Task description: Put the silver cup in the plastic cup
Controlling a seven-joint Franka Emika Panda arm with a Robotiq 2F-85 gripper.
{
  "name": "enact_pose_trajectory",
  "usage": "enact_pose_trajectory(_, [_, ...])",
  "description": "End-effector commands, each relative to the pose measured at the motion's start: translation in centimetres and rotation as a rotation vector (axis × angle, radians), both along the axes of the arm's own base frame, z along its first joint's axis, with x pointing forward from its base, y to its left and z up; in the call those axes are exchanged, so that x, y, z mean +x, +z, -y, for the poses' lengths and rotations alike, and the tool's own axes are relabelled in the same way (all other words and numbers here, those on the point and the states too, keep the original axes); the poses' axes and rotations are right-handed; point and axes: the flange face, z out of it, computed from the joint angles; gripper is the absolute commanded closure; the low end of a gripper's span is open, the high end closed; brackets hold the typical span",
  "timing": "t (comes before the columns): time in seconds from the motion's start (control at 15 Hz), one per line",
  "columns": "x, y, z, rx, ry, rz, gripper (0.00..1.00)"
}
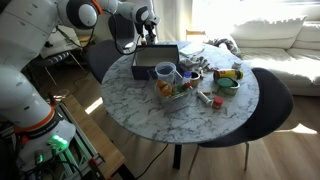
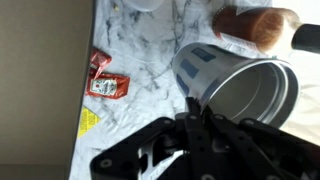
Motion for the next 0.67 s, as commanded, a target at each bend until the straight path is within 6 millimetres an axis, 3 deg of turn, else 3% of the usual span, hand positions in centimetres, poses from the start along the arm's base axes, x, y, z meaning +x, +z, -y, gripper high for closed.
enact_pose_trajectory(0.0, [-1.3,4.3,1.4,-0.043,-0.049,-0.010,0.99])
enact_pose_trajectory(0.13, [-2.1,7.1,2.0,-0.052,-0.055,0.000,0.99])
enact_pose_trajectory(0.6, [-9.7,15.7,2.2,-0.094,0.013,-0.094,0.99])
